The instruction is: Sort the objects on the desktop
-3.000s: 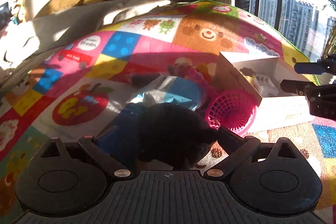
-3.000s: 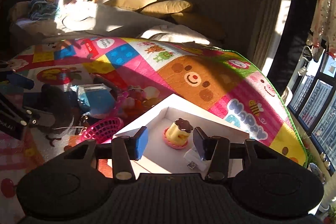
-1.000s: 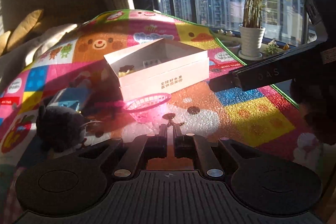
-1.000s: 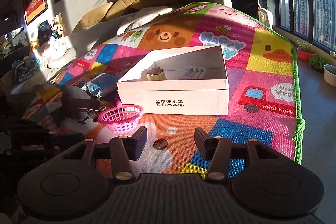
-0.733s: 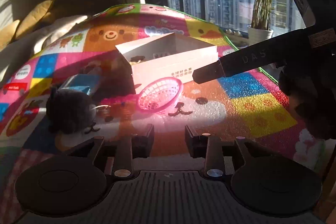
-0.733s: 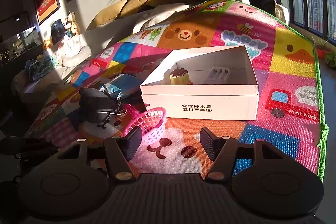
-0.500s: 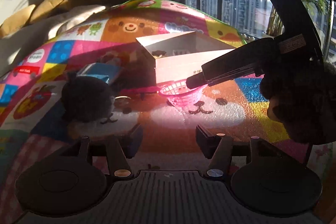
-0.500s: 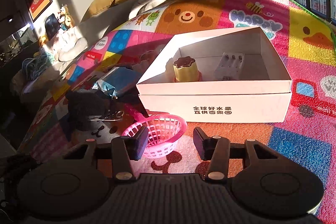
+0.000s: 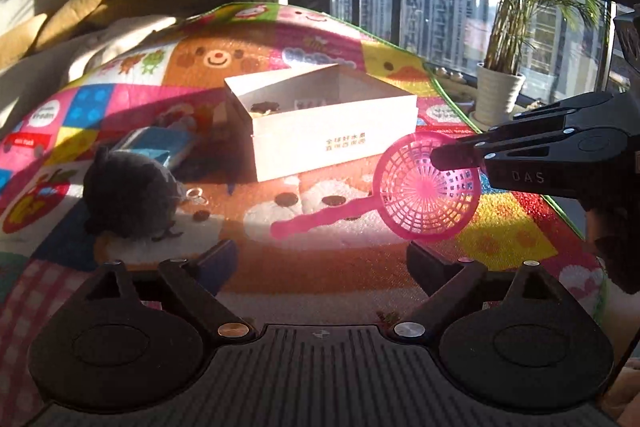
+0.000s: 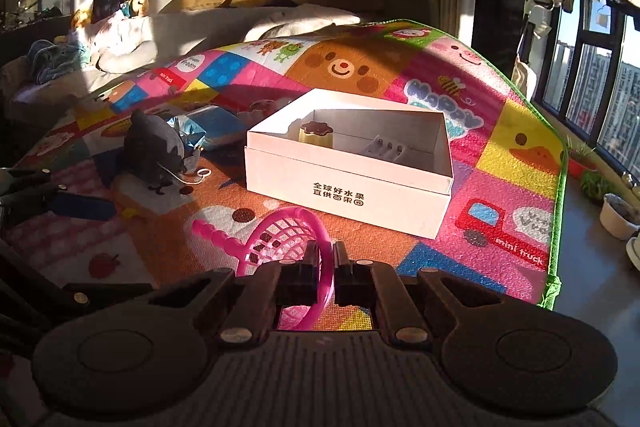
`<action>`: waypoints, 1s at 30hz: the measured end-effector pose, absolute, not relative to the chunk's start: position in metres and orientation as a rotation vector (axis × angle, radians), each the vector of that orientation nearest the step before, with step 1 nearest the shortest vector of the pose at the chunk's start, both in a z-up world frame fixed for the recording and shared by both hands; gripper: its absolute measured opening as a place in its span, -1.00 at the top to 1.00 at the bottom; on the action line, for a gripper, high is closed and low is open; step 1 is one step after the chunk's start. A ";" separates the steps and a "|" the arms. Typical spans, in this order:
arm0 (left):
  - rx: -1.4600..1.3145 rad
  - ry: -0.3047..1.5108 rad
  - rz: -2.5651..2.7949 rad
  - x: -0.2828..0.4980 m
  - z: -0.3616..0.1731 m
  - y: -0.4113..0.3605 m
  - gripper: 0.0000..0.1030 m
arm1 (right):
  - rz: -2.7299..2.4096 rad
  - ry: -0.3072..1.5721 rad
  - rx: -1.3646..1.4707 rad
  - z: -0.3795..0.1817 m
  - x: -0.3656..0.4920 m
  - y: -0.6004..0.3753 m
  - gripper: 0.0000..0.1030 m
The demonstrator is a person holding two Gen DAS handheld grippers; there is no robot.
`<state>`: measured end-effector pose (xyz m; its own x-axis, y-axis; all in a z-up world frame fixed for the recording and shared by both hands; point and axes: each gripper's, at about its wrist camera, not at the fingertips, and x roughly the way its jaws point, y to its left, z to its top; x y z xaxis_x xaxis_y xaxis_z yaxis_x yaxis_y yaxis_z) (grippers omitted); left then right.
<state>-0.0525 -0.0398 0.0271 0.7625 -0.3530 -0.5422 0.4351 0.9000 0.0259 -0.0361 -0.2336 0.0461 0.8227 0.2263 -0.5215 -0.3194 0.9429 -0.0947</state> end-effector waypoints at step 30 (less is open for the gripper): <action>0.041 0.650 -0.240 -0.043 0.017 0.008 -0.97 | 0.469 0.525 -0.543 0.014 -0.067 -0.184 0.61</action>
<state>-0.0427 0.0076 0.0170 0.7692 -0.2086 -0.6039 0.2342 0.9715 -0.0373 -0.0672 -0.1835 0.0139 0.7681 0.2767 -0.5774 -0.5432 0.7590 -0.3589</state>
